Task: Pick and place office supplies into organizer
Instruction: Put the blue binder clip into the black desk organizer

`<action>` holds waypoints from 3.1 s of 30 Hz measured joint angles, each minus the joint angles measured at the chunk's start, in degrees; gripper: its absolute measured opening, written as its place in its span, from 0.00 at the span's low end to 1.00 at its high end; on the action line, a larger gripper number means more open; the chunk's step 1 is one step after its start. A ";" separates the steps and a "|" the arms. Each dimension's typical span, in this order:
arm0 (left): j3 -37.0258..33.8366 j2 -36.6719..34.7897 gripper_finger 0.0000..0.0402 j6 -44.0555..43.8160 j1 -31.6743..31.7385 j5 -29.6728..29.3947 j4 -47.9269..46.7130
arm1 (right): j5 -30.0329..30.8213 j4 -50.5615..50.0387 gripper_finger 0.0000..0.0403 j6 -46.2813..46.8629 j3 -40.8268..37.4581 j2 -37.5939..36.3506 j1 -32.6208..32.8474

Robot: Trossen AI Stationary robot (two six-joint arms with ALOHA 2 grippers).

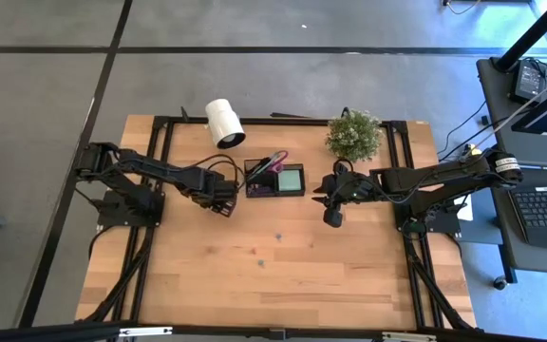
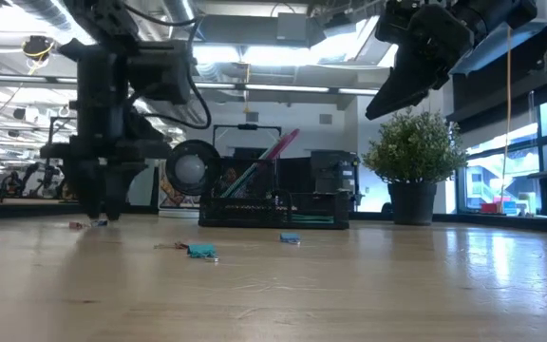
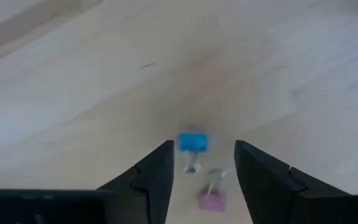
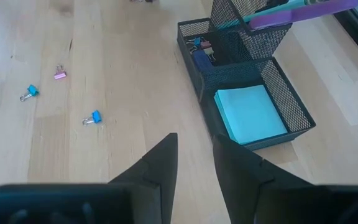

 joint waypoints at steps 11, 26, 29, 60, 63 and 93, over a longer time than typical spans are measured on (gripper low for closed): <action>-0.06 2.15 0.40 0.33 0.33 0.10 0.94 | 0.00 0.11 0.26 -1.19 0.02 0.01 0.01; -0.08 2.22 0.26 4.19 1.64 0.60 1.31 | 0.00 0.11 0.26 -1.21 0.02 0.01 0.00; -0.10 2.24 0.21 5.66 1.64 -0.19 1.39 | 0.00 0.11 0.26 -1.22 0.02 0.01 0.00; 7.00 1.67 0.14 20.53 -1.42 -2.59 22.55 | -0.01 0.11 0.26 -1.19 0.02 0.01 0.00; 7.00 1.78 0.14 23.52 -1.43 -6.51 28.32 | -0.02 0.11 0.26 -1.19 0.02 0.01 0.01; 7.04 10.53 0.17 32.87 -1.16 -19.12 32.61 | 0.00 0.00 0.26 -1.28 0.02 0.01 -0.01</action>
